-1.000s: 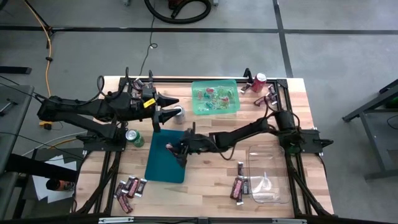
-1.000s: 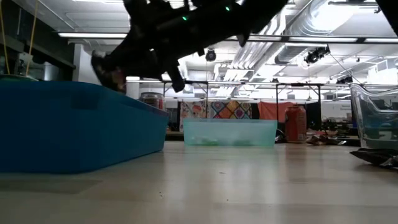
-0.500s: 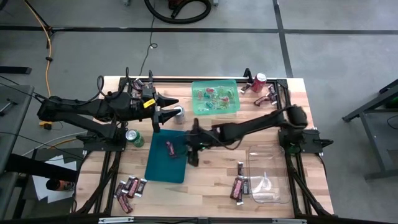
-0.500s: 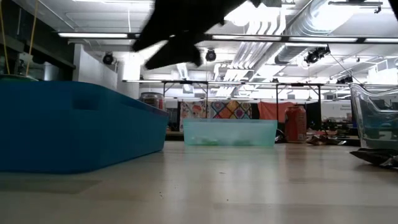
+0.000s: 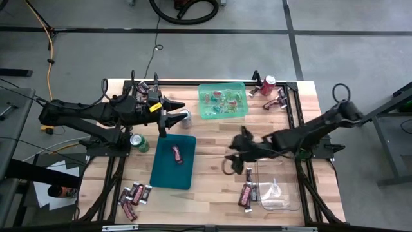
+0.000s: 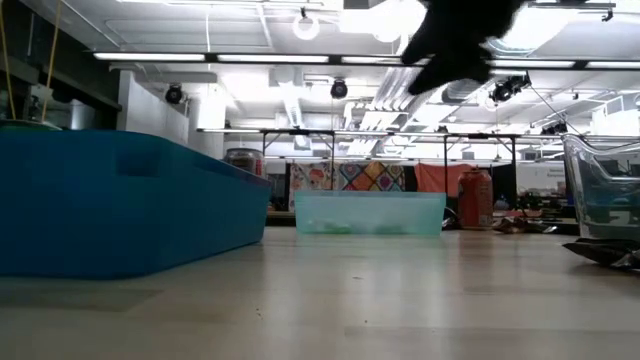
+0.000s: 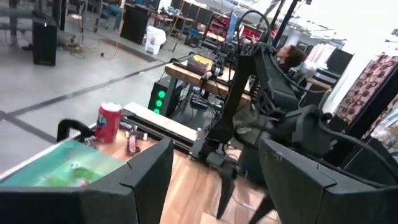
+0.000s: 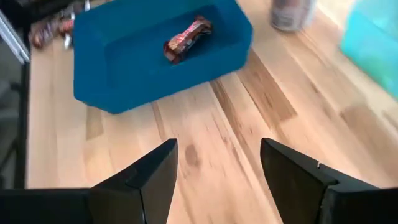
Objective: Organize candy in baskets
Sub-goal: Put the brown chocolate into the blue bin
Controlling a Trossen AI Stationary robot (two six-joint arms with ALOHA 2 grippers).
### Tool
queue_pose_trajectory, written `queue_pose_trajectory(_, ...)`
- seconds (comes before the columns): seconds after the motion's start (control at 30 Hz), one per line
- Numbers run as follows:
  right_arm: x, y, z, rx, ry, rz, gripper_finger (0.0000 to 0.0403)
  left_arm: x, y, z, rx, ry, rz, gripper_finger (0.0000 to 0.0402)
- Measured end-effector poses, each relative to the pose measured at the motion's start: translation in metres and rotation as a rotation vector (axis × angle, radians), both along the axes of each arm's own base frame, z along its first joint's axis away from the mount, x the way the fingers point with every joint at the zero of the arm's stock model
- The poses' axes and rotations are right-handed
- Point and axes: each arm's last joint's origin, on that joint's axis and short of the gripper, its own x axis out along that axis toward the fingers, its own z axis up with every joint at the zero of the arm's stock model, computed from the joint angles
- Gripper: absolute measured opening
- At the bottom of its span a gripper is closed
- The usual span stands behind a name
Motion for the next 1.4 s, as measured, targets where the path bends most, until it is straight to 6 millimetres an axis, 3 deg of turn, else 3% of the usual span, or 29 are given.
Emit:
queue_pose_trajectory(0.13, -0.026, 0.0, -0.004, 0.04, -0.044, -0.088, 0.0225, 0.004, -0.003, -0.004, -0.127, 0.009, -0.022, 0.0225)
queue_pose_trajectory(0.3, -0.039, -0.005, -0.007, 0.029, -0.071, -0.148, 0.0225, 0.0, -0.025, -0.021, -0.215, 0.357, -0.17, 0.0225)
queue_pose_trajectory(0.4, -0.04, -0.008, -0.008, 0.022, -0.065, -0.158, 0.0225, -0.006, -0.047, -0.037, -0.282, 0.574, -0.265, 0.0225)
queue_pose_trajectory(0.6, -0.037, -0.015, -0.008, -0.005, -0.06, -0.165, 0.0225, -0.031, -0.111, -0.065, -0.428, 0.923, -0.47, 0.0225)
queue_pose_trajectory(0.7, -0.036, -0.018, -0.008, 0.0, -0.056, -0.172, 0.0225, -0.052, -0.135, -0.08, -0.524, 1.113, -0.379, 0.0225)
queue_pose_trajectory(0.83, -0.035, -0.022, -0.009, -0.001, -0.054, -0.185, 0.0225, -0.076, -0.155, -0.104, -0.65, 1.322, -0.043, 0.0225)
queue_pose_trajectory(0.9, -0.035, -0.023, -0.009, -0.004, -0.052, -0.186, 0.0225, -0.082, -0.162, -0.122, -0.697, 1.349, 0.079, 0.0225)
queue_pose_trajectory(1.03, -0.034, -0.026, -0.009, -0.001, -0.05, -0.192, 0.0225, -0.085, -0.175, -0.158, -0.829, 1.307, 0.065, 0.0225)
queue_pose_trajectory(1.13, -0.034, -0.027, -0.009, 0.013, -0.043, -0.185, 0.0225, -0.085, -0.176, -0.183, -0.906, 1.272, 0.025, 0.0225)
queue_pose_trajectory(1.23, -0.033, -0.028, -0.009, 0.019, -0.041, -0.185, 0.0225, -0.089, -0.166, -0.201, -0.915, 1.28, 0.123, 0.0225)
queue_pose_trajectory(1.4, -0.033, -0.028, -0.009, 0.024, -0.039, -0.181, 0.0225, -0.093, -0.154, -0.214, -0.865, 1.303, 0.205, 0.0225)
